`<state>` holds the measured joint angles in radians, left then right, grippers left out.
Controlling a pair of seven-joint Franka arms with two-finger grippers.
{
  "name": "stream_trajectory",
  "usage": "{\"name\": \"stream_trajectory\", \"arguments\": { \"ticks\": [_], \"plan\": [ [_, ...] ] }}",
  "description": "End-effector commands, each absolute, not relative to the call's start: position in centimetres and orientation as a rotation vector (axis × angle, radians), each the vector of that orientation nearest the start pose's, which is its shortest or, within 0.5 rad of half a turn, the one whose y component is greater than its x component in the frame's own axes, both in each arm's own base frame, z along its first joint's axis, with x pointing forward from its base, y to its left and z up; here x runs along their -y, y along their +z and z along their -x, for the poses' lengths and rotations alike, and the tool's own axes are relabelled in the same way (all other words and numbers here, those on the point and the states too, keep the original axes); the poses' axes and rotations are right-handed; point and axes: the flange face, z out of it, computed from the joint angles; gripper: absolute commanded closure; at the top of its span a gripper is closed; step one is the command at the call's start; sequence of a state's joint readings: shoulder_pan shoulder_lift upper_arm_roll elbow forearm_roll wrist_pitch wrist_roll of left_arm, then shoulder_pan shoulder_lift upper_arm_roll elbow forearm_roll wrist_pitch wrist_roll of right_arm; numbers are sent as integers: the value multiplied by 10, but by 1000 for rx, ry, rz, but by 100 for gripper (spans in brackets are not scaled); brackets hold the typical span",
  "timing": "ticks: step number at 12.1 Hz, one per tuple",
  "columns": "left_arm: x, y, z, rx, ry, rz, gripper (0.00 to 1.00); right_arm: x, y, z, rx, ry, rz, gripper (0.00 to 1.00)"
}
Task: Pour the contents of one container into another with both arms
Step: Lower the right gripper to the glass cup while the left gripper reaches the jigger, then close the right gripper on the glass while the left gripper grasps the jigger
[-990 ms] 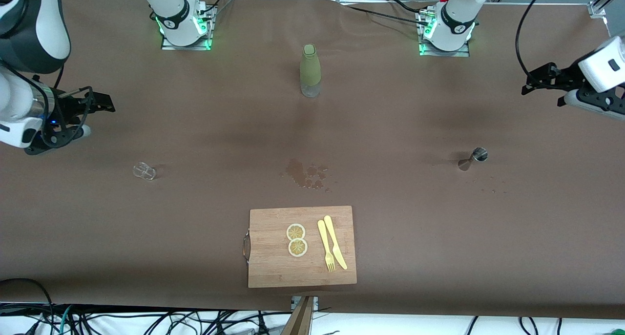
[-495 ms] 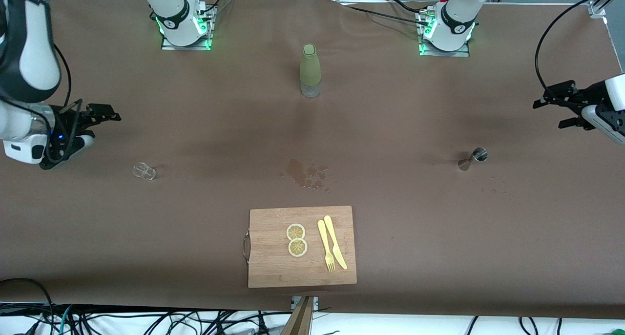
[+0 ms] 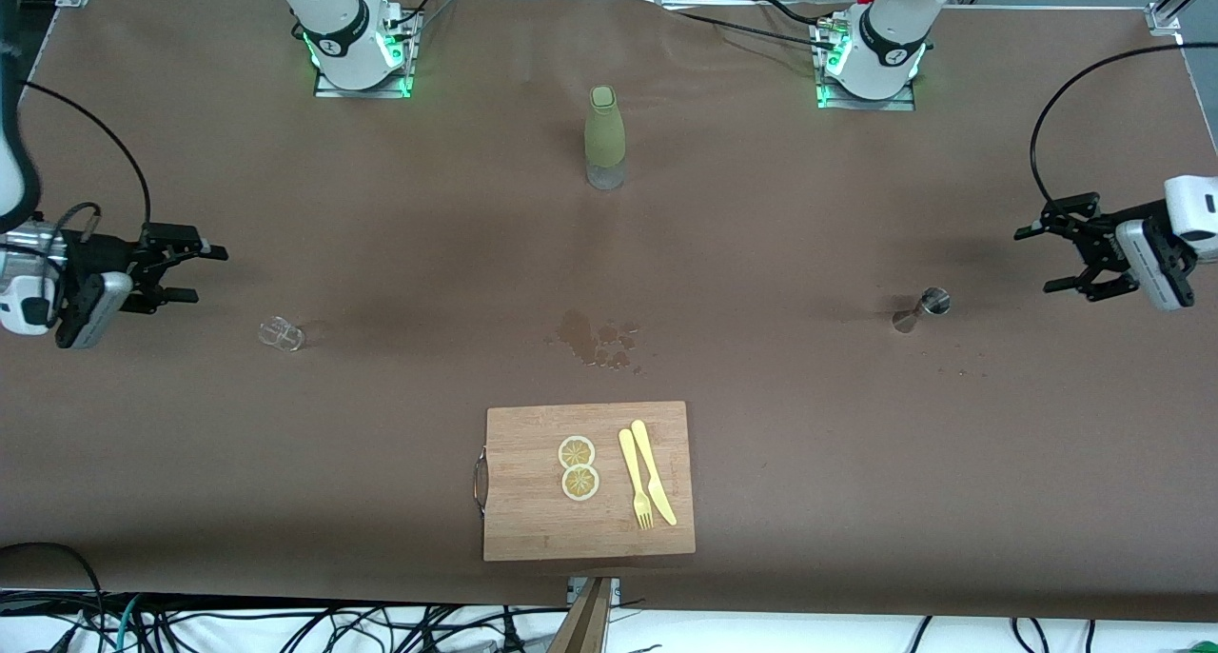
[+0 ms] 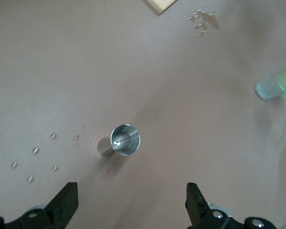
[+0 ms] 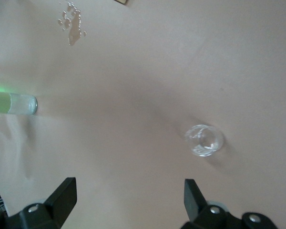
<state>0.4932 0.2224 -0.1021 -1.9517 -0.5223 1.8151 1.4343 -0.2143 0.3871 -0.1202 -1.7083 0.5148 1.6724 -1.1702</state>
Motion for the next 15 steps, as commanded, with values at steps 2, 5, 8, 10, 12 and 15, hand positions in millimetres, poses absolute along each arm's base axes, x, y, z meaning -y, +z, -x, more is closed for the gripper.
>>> {"name": "stream_trajectory", "arguments": {
  "ticks": [2, 5, 8, 10, 12, 15],
  "plan": [
    [-199, 295, -538, 1152, 433, -2143, 0, 193, 297, -591, 978, -294, 2184, 0],
    [-222, 251, -538, 1194, 567, -2041, 0, 209, 245, -594, 1062, -558, 2053, 0],
    [-237, 223, -534, 1259, 689, -1954, 0, 211, 202, -595, 1108, -747, 1956, 0],
    [-228, 186, -533, 1263, 824, -1846, 0, 219, 180, -592, 1141, -852, 1911, 0],
    [-224, 164, -529, 1238, 906, -1785, 0, 227, 168, -587, 1199, -898, 1885, 0],
    [-212, 141, -531, 1220, 1003, -1645, 0, 235, 148, -589, 1321, -960, 1825, 0]
  ]
}}
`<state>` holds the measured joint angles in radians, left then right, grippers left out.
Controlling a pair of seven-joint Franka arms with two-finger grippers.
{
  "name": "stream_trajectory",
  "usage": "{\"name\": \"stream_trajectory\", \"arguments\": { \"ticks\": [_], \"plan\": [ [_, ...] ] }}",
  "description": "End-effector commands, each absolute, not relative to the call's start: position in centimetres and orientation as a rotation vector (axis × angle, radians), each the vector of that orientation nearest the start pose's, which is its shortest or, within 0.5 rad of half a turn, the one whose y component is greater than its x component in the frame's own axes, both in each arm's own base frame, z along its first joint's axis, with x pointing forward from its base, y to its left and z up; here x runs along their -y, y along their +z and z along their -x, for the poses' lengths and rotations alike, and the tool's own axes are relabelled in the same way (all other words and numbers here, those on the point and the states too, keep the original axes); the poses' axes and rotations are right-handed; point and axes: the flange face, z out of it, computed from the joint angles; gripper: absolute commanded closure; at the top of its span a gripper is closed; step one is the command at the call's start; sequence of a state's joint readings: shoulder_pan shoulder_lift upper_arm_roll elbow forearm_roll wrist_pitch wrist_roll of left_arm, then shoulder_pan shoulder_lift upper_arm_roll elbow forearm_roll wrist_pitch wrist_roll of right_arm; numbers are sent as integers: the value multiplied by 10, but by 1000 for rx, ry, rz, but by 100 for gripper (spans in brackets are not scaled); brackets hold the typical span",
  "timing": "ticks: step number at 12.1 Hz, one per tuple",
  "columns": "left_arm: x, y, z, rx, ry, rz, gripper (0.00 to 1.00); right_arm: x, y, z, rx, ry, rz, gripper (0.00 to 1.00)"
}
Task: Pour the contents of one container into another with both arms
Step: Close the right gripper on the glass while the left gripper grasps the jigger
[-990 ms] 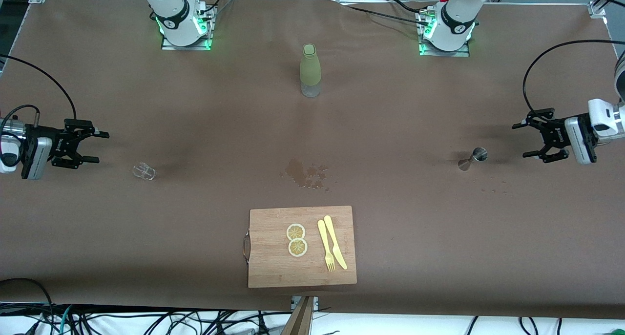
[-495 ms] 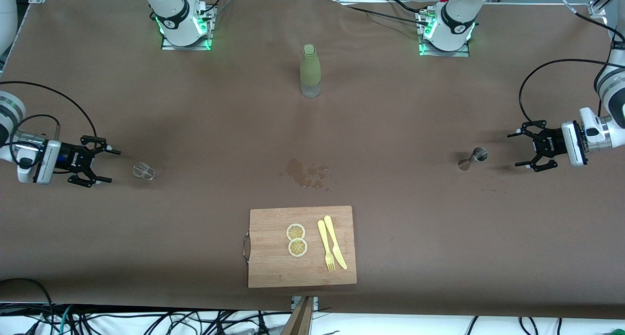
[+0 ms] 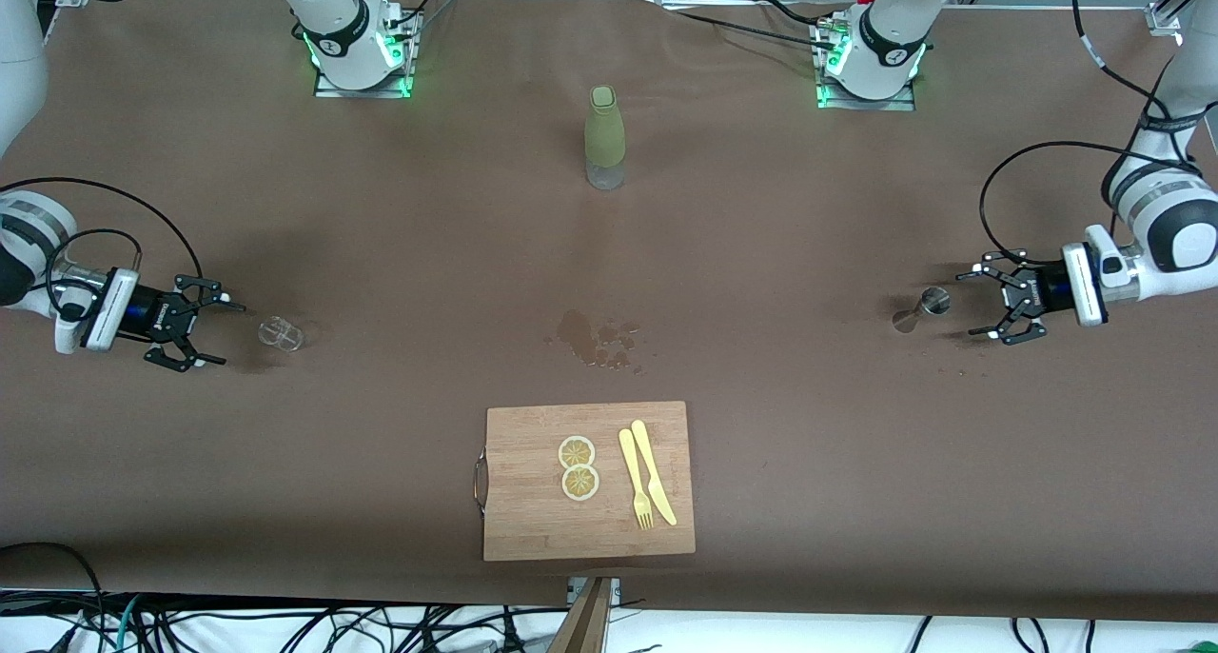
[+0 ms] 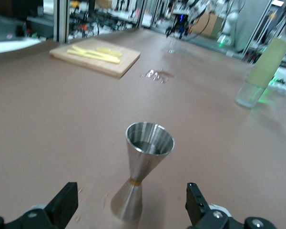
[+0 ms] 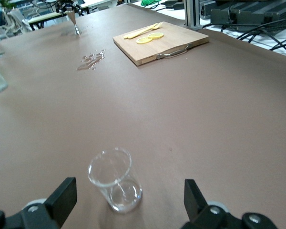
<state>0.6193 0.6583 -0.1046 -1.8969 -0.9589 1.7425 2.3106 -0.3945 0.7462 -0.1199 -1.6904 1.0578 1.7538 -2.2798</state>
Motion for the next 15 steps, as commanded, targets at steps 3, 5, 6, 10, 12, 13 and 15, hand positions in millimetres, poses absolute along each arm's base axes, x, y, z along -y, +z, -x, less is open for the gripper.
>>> {"name": "stream_trajectory", "arguments": {
  "ticks": [3, 5, 6, 10, 12, 13, 15],
  "plan": [
    [-203, 137, -528, 1265, 1055, -1530, 0, 229, 136, -595, 1419, -1007, 1751, 0],
    [-198, 126, -532, 1331, 1108, -1462, 0, 214, 123, -601, 1441, -1018, 1689, 0],
    [-197, 117, -533, 1347, 1122, -1444, 0, 211, 115, -600, 1437, -1011, 1679, 0],
    [-187, 96, -530, 1354, 1135, -1407, 0, 196, 96, -597, 1429, -977, 1650, 0],
    [-179, 92, -533, 1339, 1146, -1401, 0, 190, 95, -598, 1434, -972, 1638, 0],
    [-174, 91, -535, 1332, 1152, -1398, 0, 185, 93, -599, 1439, -967, 1629, 0],
    [-166, 90, -541, 1316, 1172, -1399, 1, 182, 90, -598, 1437, -960, 1625, 1]
  ]
}}
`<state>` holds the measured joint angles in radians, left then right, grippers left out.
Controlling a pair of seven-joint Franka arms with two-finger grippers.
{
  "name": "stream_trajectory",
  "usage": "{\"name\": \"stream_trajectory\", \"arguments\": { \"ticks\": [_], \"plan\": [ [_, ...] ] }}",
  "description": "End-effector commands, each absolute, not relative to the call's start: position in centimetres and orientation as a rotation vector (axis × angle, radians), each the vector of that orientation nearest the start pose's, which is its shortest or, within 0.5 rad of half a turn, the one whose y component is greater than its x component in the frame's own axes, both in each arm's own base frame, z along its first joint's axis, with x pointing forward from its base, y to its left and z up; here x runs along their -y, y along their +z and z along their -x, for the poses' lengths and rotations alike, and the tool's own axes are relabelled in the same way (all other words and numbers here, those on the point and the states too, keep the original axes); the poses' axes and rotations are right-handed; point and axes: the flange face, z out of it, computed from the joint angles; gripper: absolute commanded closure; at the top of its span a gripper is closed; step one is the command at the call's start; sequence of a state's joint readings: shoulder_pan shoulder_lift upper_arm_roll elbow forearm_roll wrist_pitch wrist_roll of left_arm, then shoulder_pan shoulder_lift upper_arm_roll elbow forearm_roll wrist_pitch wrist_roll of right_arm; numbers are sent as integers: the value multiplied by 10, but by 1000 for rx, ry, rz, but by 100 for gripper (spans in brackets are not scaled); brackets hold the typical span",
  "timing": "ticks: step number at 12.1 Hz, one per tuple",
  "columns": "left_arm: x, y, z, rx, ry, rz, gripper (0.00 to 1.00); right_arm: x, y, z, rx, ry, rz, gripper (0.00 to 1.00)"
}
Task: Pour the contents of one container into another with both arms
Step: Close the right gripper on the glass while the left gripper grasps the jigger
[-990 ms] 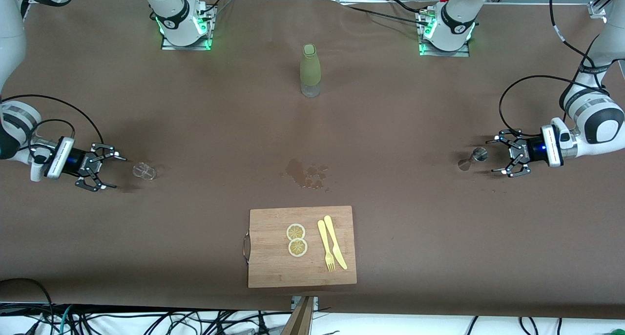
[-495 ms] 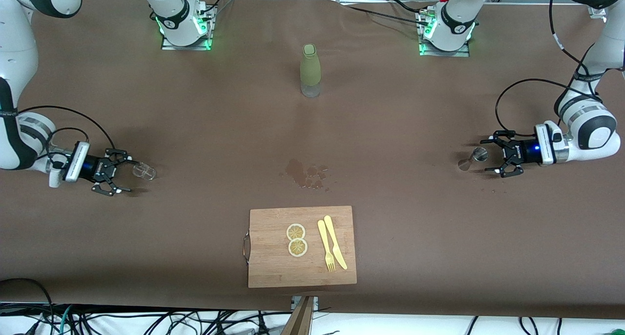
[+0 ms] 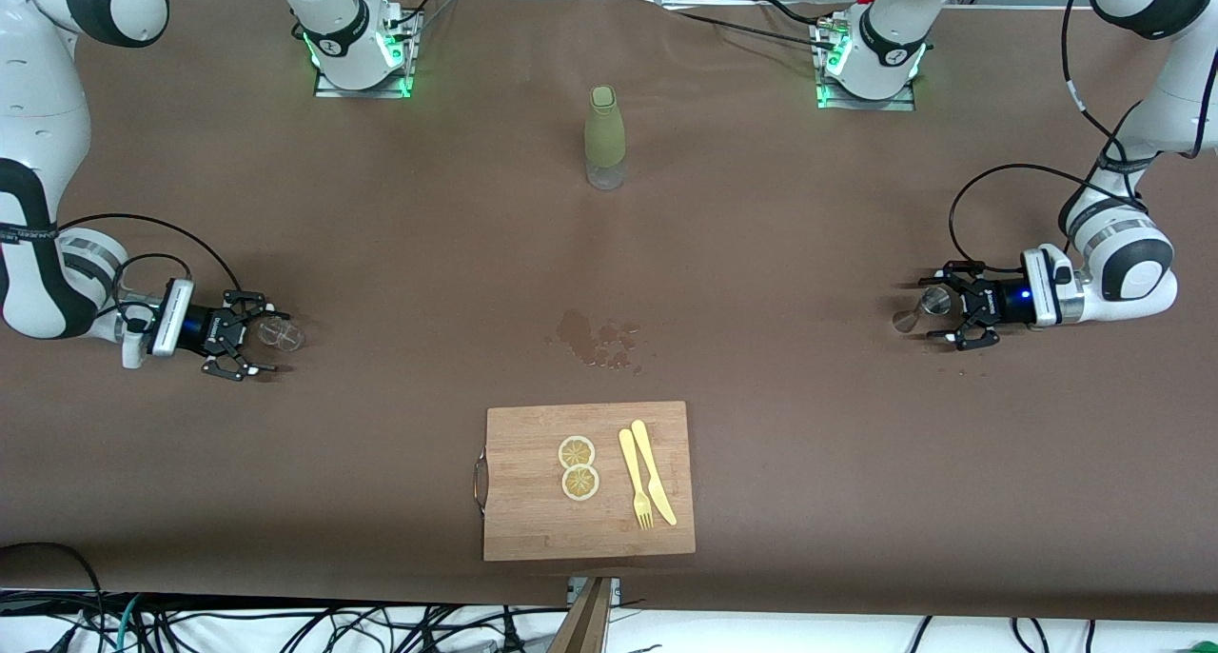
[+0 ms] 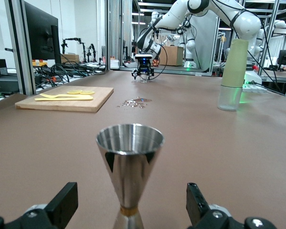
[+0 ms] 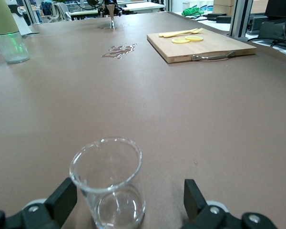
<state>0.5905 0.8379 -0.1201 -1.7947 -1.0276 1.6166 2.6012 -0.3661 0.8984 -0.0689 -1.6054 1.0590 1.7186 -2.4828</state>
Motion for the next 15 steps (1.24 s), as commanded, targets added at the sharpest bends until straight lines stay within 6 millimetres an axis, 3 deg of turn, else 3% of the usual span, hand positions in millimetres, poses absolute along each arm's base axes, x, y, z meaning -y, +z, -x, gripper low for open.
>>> {"name": "stream_trajectory", "arguments": {
  "ticks": [1, 8, 12, 15],
  "plan": [
    [-160, 87, -543, 1314, 1168, -1393, 1, 181, 90, -599, 1440, -960, 1625, 1],
    [-151, 71, -540, 1302, 1184, -1380, 2, 180, 93, -598, 1425, -960, 1602, 13],
    [-142, 65, -542, 1289, 1200, -1376, 20, 178, 93, -597, 1424, -955, 1591, 24],
    [-140, 64, -543, 1286, 1203, -1381, 49, 180, 92, -595, 1437, -938, 1589, 33]
  ]
}}
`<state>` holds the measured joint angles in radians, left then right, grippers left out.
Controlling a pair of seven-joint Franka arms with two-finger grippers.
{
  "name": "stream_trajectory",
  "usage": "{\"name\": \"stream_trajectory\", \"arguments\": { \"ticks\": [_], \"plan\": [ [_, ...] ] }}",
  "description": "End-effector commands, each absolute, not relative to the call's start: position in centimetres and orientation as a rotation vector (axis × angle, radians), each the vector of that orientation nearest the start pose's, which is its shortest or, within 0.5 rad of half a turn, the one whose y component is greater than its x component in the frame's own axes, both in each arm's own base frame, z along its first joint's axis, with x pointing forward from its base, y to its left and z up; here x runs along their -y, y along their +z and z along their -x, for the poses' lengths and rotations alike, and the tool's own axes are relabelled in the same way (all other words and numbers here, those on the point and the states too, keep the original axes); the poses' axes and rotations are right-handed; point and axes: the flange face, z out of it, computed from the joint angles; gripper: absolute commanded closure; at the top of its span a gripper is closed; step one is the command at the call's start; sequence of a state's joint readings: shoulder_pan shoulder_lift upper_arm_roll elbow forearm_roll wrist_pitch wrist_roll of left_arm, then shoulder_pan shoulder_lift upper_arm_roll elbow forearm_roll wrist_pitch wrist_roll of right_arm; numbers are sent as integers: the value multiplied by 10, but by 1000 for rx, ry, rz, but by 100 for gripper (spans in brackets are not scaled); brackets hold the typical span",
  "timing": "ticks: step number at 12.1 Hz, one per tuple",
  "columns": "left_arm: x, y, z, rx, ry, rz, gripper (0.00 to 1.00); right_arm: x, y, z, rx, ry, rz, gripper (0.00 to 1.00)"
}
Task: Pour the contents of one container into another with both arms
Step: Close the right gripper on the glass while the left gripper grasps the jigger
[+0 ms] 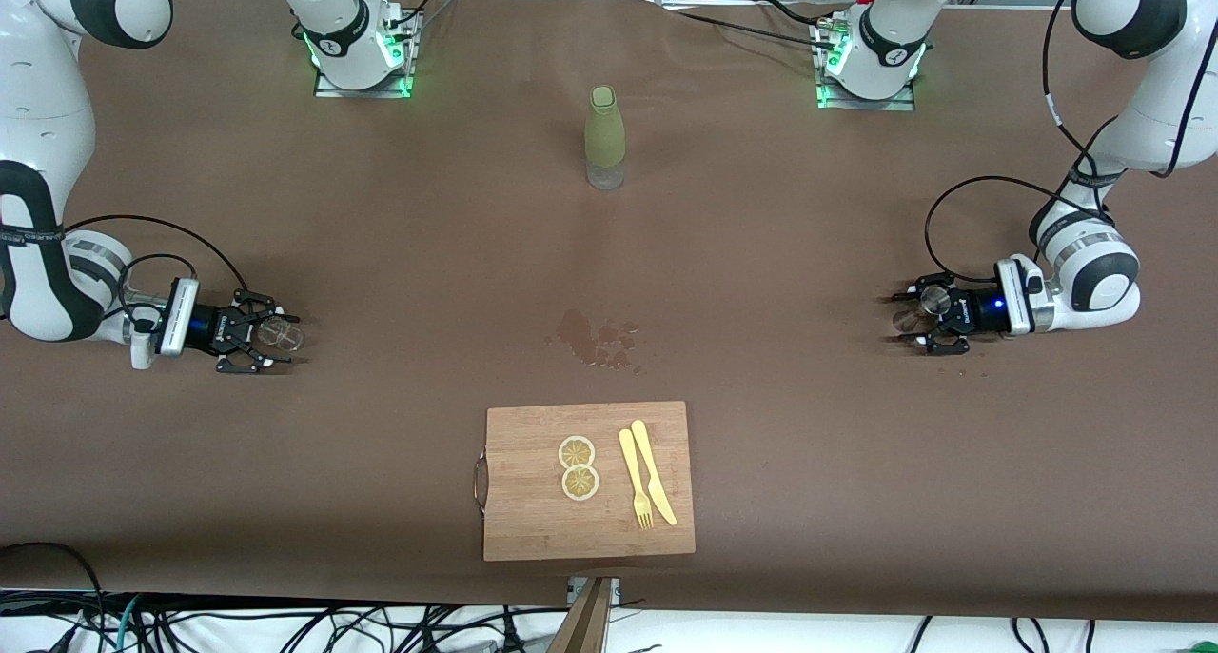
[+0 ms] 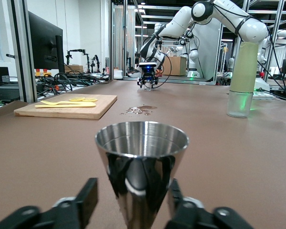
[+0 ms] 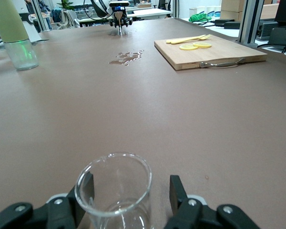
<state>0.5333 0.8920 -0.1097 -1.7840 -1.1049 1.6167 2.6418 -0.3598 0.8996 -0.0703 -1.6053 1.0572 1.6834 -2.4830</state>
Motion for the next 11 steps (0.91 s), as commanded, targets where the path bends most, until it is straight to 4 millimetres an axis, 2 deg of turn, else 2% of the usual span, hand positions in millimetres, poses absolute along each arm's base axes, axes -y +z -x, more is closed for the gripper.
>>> {"name": "stream_trajectory", "arguments": {
  "ticks": [1, 3, 4, 5, 8, 10, 11],
  "plan": [
    [-140, 64, -543, 1286, 1203, -1381, 57, 179, 91, -595, 1438, -936, 1589, 39],
    [-140, 64, -542, 1283, 1202, -1379, 75, 176, 91, -596, 1440, -935, 1587, 43],
    [-139, 62, -542, 1281, 1200, -1378, 90, 175, 92, -597, 1444, -934, 1585, 46],
    [-139, 61, -541, 1277, 1199, -1379, 100, 176, 91, -597, 1445, -934, 1588, 48],
    [-139, 63, -542, 1279, 1199, -1377, 100, 174, 91, -598, 1451, -930, 1588, 55],
    [-140, 65, -542, 1277, 1196, -1380, 100, 174, 91, -598, 1452, -930, 1593, 67],
    [-141, 68, -544, 1284, 1200, -1380, 100, 172, 92, -600, 1453, -930, 1594, 70]
  ]
}}
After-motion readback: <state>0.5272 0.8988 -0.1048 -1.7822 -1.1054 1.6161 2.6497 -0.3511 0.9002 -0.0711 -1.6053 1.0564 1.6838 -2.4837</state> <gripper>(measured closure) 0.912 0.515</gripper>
